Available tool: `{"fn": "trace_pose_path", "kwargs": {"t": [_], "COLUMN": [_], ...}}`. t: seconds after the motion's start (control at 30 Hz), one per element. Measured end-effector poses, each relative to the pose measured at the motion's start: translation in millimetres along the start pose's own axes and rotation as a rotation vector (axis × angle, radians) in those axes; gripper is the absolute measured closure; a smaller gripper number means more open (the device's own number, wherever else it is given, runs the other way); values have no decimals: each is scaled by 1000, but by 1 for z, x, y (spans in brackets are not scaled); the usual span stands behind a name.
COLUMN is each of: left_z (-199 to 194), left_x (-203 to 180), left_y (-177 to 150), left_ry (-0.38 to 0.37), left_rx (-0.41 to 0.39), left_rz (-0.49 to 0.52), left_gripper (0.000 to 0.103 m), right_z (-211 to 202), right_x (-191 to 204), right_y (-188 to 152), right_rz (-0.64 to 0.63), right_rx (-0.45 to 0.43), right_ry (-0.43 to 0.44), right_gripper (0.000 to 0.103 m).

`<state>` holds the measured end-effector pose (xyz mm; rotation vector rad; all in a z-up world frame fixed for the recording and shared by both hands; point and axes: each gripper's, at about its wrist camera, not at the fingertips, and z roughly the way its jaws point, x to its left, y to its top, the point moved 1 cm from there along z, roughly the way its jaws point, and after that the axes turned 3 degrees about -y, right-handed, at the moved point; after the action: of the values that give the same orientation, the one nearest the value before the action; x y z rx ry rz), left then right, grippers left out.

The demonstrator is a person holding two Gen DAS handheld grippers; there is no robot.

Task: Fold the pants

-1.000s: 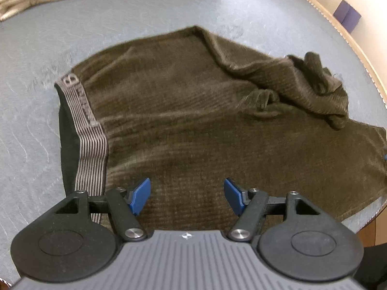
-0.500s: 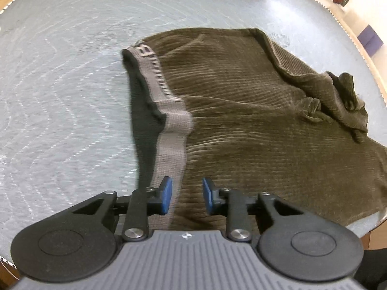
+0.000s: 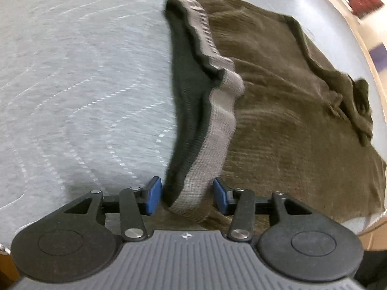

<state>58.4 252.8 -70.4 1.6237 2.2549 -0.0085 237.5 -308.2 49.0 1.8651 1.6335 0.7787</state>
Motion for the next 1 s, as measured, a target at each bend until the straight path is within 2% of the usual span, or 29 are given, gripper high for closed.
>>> {"fn": "trace_pose_path", "kwargs": {"t": [0.2,0.27,0.33,0.47,0.5,0.57,0.6,0.67,0.7,0.73,0.83,0.87,0.93,1.0], "left_z": [19,20,14,-24,-28,-16,-6,1,0,-3,-25,-32,-38,-28], "left_x": [-18,-23,-27,-44,-45,-42,-41,-47,-50,-54,-76,-84,-96,-102], "left_y": [-6,-11,-14,-28,-34,-42,-43,-41,-39,-38,-34,-34,-32,-30], "left_ry": [73,91,96,133,142,172,186,240,268,301,358,350,279,176], "left_rx": [-8,-18,-18,-105,-101,-19,20,30,15,-17,-179,-227,-271,-228], "left_rz": [138,195,242,333,342,354,365,400,405,411,457,473,481,469], "left_gripper": [43,48,62,65,65,64,63,53,42,36,36,36,36,41], "right_z": [-11,-14,-16,-22,-23,-23,-22,-19,-17,-16,-14,-14,-13,-12], "right_x": [5,5,6,2,0,-4,-6,-8,-9,-11,-17,-19,-22,-23], "right_y": [-9,-10,-11,-9,-9,-9,-10,-11,-13,-14,-15,-15,-17,-19], "right_rz": [-16,-38,-52,-32,-16,15,26,33,31,31,51,56,51,30], "right_rx": [-10,-13,-15,-29,-28,-23,-18,-8,-2,5,18,19,19,26], "right_ry": [1,-9,-17,-27,-27,-27,-27,-37,-45,-53,-69,-67,-65,-72], "right_gripper": [66,66,66,66,66,66,66,66,66,66,66,66,66,66]}}
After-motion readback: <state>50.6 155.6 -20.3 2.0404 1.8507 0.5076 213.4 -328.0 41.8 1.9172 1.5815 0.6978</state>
